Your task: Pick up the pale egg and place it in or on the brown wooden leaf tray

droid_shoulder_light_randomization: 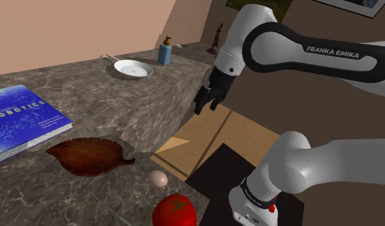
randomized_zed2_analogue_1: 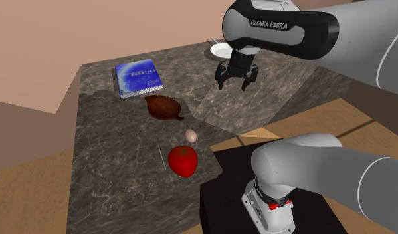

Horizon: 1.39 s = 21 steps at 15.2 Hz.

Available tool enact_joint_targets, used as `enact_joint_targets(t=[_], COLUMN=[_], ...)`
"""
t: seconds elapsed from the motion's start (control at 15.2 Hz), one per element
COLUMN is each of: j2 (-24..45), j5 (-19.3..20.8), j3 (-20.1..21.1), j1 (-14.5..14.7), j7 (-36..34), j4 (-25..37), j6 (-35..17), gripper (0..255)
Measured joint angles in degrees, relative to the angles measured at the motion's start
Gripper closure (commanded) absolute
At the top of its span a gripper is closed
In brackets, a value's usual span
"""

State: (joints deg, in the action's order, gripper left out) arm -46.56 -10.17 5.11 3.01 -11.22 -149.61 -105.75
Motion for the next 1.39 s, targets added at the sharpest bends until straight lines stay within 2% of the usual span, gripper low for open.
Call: enact_joint_targets(t=[0.53, 1.06, 1.39], j2=[6.6, 20.9, 32.8], j5=[-5.9, -10.6, -10.0], j3=[8.5, 17.4, 22.6], j1=[4.4, 7.8, 7.9], j7=[-6.2, -12.3, -17.0], j4=[-7.5, -9.7, -8.2], j6=[-13.6, -29.8, -39.9], gripper=[0, 0, 0])
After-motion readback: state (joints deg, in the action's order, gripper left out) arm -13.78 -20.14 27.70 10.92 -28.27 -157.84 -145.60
